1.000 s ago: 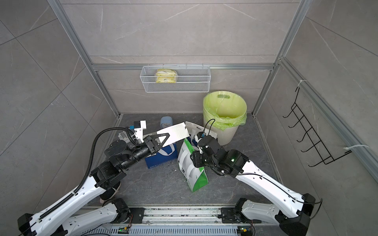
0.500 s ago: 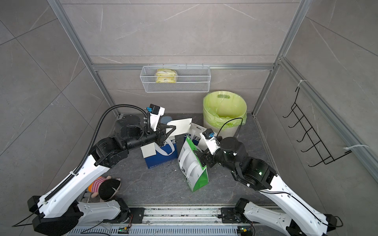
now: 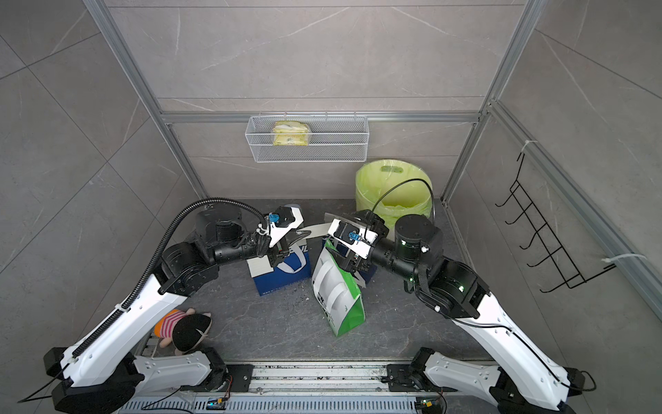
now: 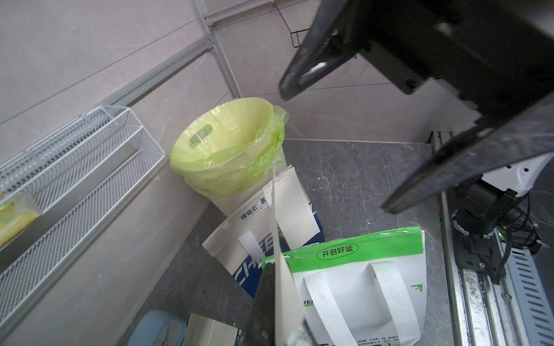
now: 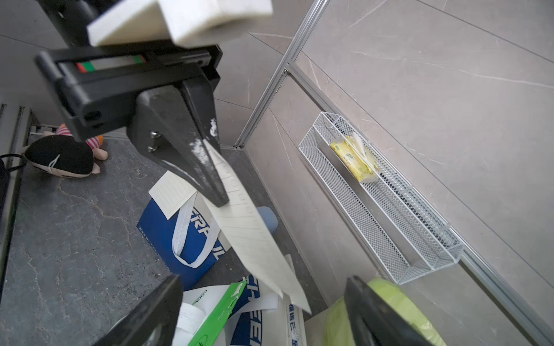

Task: Shred takeout receipts and throw away
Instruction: Shred the takeout receipt.

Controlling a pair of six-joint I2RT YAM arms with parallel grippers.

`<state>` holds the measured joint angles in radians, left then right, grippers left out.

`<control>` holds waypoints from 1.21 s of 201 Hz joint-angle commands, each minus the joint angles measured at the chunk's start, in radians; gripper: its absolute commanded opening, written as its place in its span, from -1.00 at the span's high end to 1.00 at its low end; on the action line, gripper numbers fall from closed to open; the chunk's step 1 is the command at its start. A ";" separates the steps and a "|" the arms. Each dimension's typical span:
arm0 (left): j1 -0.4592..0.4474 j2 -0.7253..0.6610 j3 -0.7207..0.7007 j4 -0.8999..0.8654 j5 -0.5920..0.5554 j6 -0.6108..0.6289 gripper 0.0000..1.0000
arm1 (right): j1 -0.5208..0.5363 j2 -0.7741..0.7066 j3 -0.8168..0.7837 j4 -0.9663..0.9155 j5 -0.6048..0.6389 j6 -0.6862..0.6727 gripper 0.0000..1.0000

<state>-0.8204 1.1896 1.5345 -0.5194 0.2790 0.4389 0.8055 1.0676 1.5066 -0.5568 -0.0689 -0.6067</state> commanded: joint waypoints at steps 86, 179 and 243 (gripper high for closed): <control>-0.003 -0.021 0.013 0.141 0.123 0.095 1.00 | -0.252 0.111 0.115 -0.035 -0.440 0.038 0.05; -0.003 -0.022 0.014 0.152 0.114 0.098 1.00 | -0.254 0.128 0.165 -0.090 -0.506 0.019 0.76; -0.003 -0.025 -0.023 0.201 0.061 0.054 0.16 | -0.254 0.108 0.169 -0.120 -0.507 0.010 1.00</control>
<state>-0.8204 1.1889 1.5261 -0.3908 0.3664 0.5228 0.5549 1.1919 1.6562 -0.6437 -0.5663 -0.5919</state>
